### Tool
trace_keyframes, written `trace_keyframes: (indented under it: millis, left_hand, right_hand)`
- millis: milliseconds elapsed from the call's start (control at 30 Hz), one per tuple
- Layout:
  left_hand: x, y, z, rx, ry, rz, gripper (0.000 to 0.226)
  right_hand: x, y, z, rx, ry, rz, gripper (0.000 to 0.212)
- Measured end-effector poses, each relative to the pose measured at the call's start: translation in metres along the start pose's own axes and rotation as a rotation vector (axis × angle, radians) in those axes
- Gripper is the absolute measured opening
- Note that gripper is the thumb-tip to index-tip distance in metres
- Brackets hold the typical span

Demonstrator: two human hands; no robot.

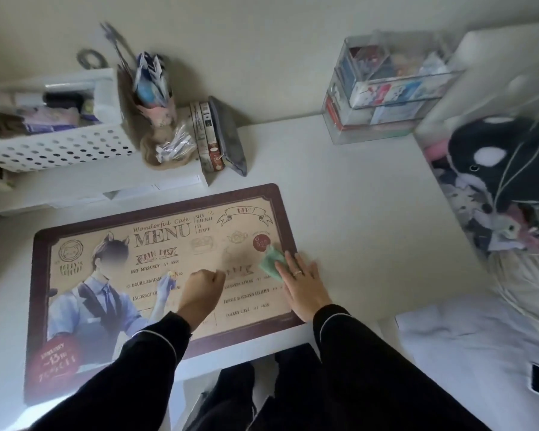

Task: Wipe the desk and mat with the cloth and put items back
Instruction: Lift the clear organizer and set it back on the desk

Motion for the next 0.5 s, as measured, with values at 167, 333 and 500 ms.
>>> trace_keyframes:
  millis: [167,333,500]
  left_hand:
    - [-0.089,-0.028,-0.007,0.084,0.254,0.081,0.047]
    - [-0.194,-0.073,-0.008,0.14,0.481,0.067,0.043]
    - [-0.276,-0.121,-0.012,0.234,0.564,0.076,0.042]
  right_hand:
    - [-0.033,-0.024,0.066,-0.288,-0.706,-0.153,0.033]
    - [-0.138,-0.054,0.164,-0.363,-1.003,-0.331,0.029]
    - [-0.244,-0.091,0.237,-0.552,-1.038,-0.452,0.027]
Point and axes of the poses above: each hand's wrist, its own y-axis away from the middle knuckle, its own z-axis out of the back of the hand, x = y × z, the point moved 1 cm from there along -y, towards the middle knuckle, and after that the axes turned 2 degrees about -y, right-handed, at the moved point
